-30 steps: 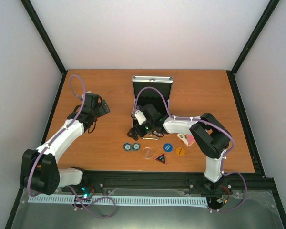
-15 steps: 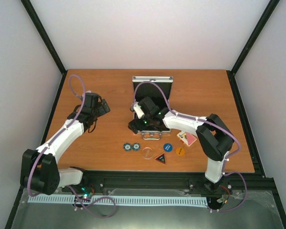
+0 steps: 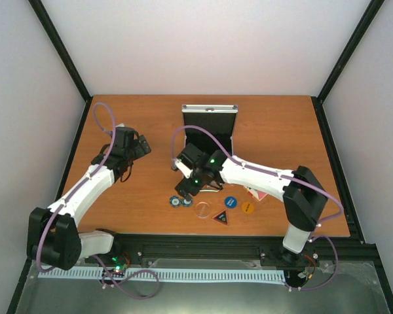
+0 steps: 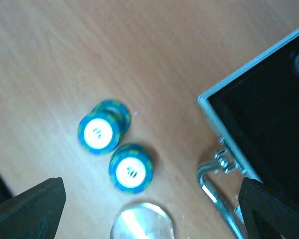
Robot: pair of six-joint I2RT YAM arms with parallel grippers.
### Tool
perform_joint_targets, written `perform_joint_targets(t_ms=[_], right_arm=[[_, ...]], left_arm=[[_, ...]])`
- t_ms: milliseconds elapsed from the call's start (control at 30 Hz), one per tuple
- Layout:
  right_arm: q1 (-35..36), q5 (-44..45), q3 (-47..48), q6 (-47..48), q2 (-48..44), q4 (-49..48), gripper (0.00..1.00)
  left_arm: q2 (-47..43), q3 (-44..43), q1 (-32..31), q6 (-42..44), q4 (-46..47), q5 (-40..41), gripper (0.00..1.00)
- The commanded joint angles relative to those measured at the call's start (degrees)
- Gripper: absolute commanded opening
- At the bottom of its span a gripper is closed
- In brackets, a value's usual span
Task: Pack up texas hold em set
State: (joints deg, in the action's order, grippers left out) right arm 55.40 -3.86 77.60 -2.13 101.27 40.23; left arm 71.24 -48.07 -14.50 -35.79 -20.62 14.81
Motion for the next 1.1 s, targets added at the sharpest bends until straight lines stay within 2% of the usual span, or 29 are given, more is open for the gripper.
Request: perform_joint_targets(t_ms=[0,267,600,833,1067], right_arm=[[0.83,-2.06,-3.65,0.27,-5.70,3.73,0.97],[1.56,-6.47,-9.82,1.70,-3.94,-2.23,0.88],[2.70,-5.52,-5.22,3.02,1.90,-0.59,0.86],[5.08,-1.95,-1.68,3.24,7.27,1.16,0.86],[5.34,1.83,-1.55,2.38,7.99,1.89,0.86]], left_arm=[[-1.89,-2.23,0.26,0.15,-0.32,0.01,1.00],[-4.61,-2.09,0.26,0.31,-1.68,-0.34,1.00],[-10.33,-3.09,0.26,1.11,-4.64,-0.44,1.00],[-11.25,-2.93,0.35,1.51,-5.64,0.52,1.00],[-11.50,-2.41,0.36,1.45,-5.36,0.75,1.00]])
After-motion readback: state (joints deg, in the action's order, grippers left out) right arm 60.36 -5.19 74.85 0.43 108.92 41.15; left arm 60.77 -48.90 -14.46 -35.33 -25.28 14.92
